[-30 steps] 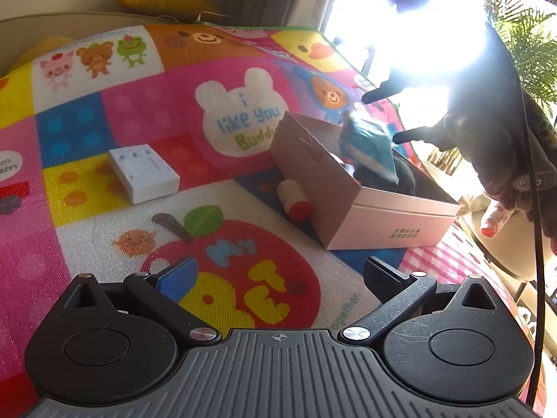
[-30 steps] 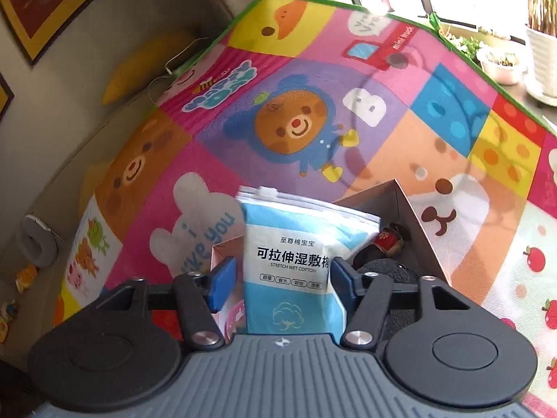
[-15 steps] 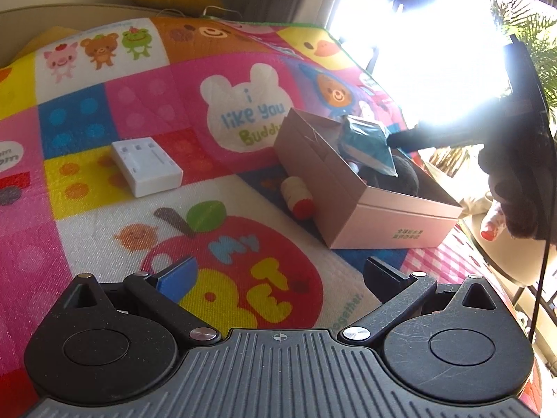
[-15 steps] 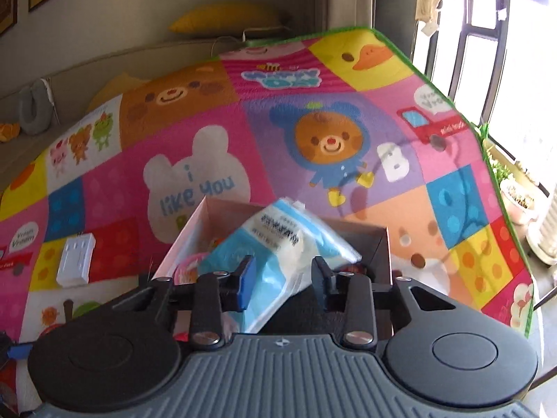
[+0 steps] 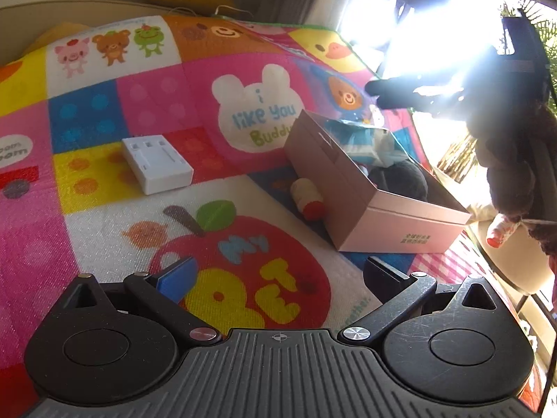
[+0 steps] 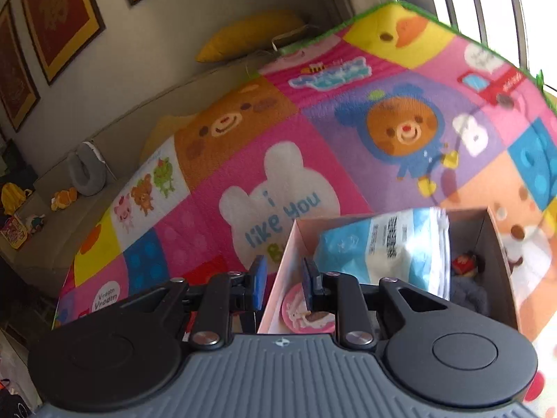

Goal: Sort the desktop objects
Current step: 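Grasp the white red-capped yogurt bottle with the right tool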

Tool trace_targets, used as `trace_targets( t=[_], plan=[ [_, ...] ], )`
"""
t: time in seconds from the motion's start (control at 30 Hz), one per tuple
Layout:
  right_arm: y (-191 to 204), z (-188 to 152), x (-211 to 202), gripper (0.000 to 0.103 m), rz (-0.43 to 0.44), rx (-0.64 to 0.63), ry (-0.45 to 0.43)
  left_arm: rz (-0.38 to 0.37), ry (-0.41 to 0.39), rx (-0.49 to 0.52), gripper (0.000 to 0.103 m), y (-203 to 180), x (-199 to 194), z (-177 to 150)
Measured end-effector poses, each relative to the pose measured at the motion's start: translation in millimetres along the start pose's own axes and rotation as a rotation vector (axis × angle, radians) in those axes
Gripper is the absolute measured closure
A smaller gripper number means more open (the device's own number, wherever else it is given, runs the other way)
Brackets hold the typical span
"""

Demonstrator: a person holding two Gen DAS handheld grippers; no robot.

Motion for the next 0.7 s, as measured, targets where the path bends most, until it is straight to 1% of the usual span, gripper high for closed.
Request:
trace_targets(
  t=[0.07,0.1,0.13,0.2,0.27,0.3,0.37,0.43,0.53,0.63,0.7],
  plan=[
    [-2,12,-17,0.082,-0.067,-0.066,-0.098,-0.005,0.002,-0.005,0.0,1,0,0],
    [-7,17,-18,0.082,-0.095,-0.073,-0.117,-0.006,0.001,-0.005,0.0,0,0,0],
    [-14,21,-13,0.082,-0.12,-0.064,-0.112,-0.005,-0.001,-0.003,0.0,0,0,0],
    [-34,23,8,0.082,-0.173,-0.023,-0.061,0.0,-0.004,0.002,0.0,-1,-1,0],
    [-53,14,30,0.082,-0.203,0.014,0.008,0.005,-0.006,0.004,0.0,-2,-1,0],
    [-60,8,35,0.082,-0.204,0.028,0.018,0.009,-0.006,0.004,0.0,-2,-1,0],
    [-63,0,29,0.082,-0.186,0.029,-0.016,0.015,-0.001,0.006,0.0,-2,0,1],
    [-64,-5,25,0.082,-0.184,0.046,0.004,0.019,0.009,0.01,0.0,-2,2,1],
    [-62,-8,15,0.082,-0.22,0.003,0.0,0.028,0.01,0.015,0.0,-3,2,1],
    [-57,-7,-3,0.081,-0.248,-0.015,-0.042,0.038,0.01,0.01,0.0,-2,2,1],
    [-41,-8,-18,0.08,-0.267,-0.074,-0.083,0.044,0.001,0.008,0.0,0,0,3]
  ],
)
Point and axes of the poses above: each gripper's, at about its wrist camera, not at the fingertips, and x roughly the way its jaws point, y to its left, z to its top, the point moved 3 cm from there along x, roughly the way its jaws point, and after that the axes turned 1 degree about -z, right-handed, at the moved point
